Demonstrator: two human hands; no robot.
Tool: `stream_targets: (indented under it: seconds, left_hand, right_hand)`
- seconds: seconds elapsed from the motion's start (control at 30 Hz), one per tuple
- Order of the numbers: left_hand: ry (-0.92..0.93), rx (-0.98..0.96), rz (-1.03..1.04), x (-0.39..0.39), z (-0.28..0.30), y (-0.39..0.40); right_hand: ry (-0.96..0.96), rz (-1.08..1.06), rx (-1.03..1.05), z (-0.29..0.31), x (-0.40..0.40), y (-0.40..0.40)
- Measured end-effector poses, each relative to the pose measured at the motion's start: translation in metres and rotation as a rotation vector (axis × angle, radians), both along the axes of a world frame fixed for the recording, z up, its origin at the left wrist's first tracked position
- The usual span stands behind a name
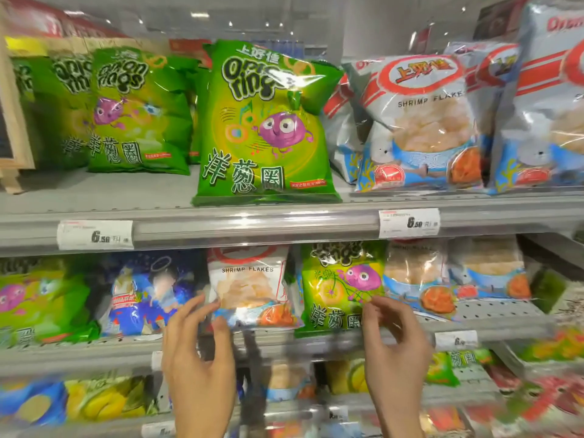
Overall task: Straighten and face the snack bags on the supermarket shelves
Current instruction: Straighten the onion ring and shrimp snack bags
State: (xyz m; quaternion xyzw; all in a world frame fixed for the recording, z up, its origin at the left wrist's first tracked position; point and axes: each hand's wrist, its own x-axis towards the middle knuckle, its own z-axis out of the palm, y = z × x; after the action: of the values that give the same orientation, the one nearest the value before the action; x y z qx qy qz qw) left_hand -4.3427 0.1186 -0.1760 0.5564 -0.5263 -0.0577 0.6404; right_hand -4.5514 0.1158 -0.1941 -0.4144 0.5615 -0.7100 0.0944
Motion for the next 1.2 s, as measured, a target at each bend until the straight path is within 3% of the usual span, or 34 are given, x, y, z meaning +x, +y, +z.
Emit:
stream_targets:
  seconds: [0.3, 0.5, 0.7, 0.83, 0.93, 1.2]
  left_hand:
    - [-0.17, 0.092, -0.013, 0.02, -0.008, 0.024]
    - [-0.112, 0.192, -0.003, 0.017, -0.005, 0.005]
    - [-0.071, 0.271, -0.127, 0.003, -0.005, -0.02]
    - [-0.067, 0.425, -0.178, 0.007, -0.006, -0.039]
    - [0.047, 0.489, -0.225, 0.016, -0.008, -0.055]
    - [-0.044, 0.557, -0.273, 0.033, -0.022, -0.082]
  right_hand:
    - [0.033, 0.075, 0.075, -0.03, -0.009, -0.012]
    - [0.16, 0.045, 0.064, -0.034, -0.008, -0.015]
    - [0.246, -0.04, 0.113, -0.03, -0.027, -0.02]
    - [0.345, 0.04, 0.373, -0.023, -0.046, -0.033]
    - [0.339, 0.198, 0.526, -0.019, -0.058, -0.048]
    - [0.324, 0.204, 0.591, -0.015, -0.06, -0.073]
